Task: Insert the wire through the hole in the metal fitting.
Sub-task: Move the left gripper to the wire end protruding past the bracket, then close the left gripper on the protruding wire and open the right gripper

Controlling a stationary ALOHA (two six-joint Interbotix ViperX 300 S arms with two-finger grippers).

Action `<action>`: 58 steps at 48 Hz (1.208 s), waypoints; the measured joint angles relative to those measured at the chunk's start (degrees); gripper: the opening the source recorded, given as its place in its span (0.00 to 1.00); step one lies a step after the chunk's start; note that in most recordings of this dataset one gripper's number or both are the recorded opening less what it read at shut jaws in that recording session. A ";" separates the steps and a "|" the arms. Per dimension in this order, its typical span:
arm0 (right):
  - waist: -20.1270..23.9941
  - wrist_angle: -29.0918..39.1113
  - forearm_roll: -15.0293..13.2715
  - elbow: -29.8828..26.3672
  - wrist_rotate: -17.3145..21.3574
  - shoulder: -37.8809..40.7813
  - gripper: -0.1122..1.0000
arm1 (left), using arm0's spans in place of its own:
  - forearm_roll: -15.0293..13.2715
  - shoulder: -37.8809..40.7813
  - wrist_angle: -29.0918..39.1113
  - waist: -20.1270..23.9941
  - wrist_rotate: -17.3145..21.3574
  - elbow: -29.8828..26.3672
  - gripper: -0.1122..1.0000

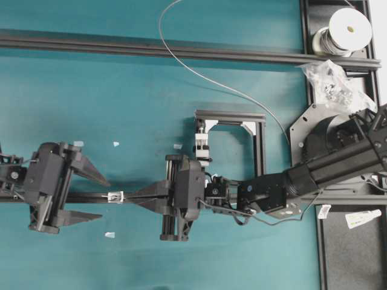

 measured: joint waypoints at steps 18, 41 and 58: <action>0.09 0.00 0.00 0.09 0.00 0.00 0.09 | 0.00 0.00 0.00 0.88 -1.76 -0.26 0.63; 0.00 -0.09 0.00 0.09 0.00 0.00 0.09 | 0.00 0.09 5.10 1.05 -3.60 -2.20 0.32; 0.09 -0.09 0.00 0.00 0.00 0.00 0.09 | -0.09 -0.09 6.24 1.32 -4.83 -2.37 0.08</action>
